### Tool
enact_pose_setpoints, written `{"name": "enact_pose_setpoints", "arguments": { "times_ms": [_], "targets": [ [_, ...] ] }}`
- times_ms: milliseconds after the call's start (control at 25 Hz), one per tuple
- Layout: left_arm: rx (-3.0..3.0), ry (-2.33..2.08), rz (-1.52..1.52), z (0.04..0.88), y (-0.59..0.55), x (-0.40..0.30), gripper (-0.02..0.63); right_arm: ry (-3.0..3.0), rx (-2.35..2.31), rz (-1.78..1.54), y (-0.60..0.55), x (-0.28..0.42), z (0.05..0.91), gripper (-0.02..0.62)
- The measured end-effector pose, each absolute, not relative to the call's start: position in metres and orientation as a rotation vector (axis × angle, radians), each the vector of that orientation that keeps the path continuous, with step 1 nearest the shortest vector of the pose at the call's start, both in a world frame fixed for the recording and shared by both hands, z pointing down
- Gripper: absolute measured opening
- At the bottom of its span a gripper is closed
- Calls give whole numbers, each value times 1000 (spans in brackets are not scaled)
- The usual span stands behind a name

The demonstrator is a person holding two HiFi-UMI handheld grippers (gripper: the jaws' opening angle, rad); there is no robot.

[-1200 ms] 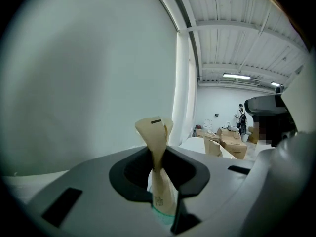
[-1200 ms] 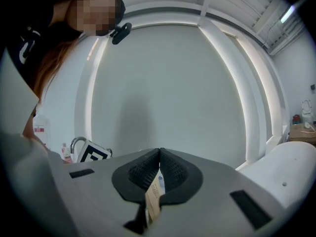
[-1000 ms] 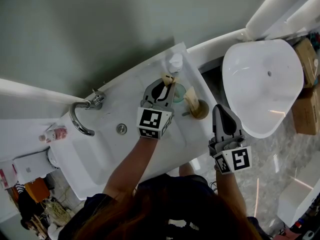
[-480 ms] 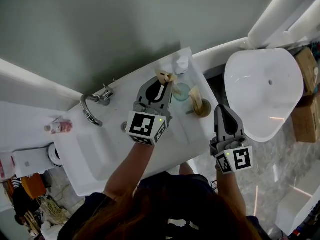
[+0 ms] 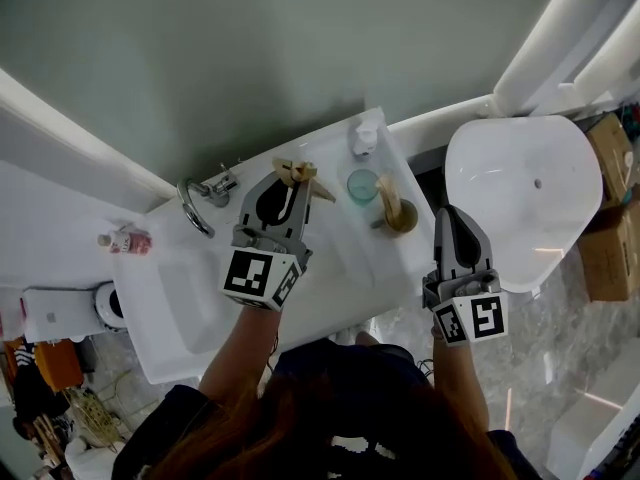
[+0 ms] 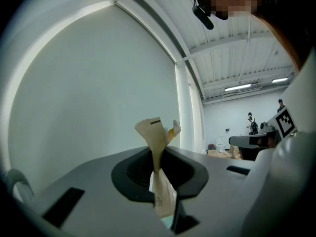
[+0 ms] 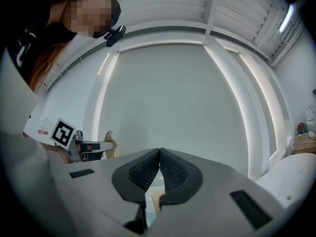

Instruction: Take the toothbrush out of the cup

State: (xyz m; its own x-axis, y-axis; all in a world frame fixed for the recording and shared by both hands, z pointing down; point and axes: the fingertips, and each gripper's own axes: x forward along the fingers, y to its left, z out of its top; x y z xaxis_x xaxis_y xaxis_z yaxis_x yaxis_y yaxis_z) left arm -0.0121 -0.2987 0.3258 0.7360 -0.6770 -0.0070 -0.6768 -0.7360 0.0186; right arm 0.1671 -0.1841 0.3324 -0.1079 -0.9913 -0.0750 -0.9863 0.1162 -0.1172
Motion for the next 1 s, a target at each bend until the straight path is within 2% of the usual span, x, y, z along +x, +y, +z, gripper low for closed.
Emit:
{"name": "enact_pose_setpoints", "arguments": {
  "times_ms": [320, 720, 1000],
  "targets": [
    [2854, -1334, -33, 312, -283, -65, 52, 2244, -1958, -2, -179, 185, 316, 15],
    [2758, -1491, -30, 329, -255, -96, 52, 2321, -1930, -38, -173, 201, 342, 15],
    [2809, -1415, 11, 345, -245, -111, 52, 2299, -2004, -56, -153, 175, 351, 15]
  ]
}}
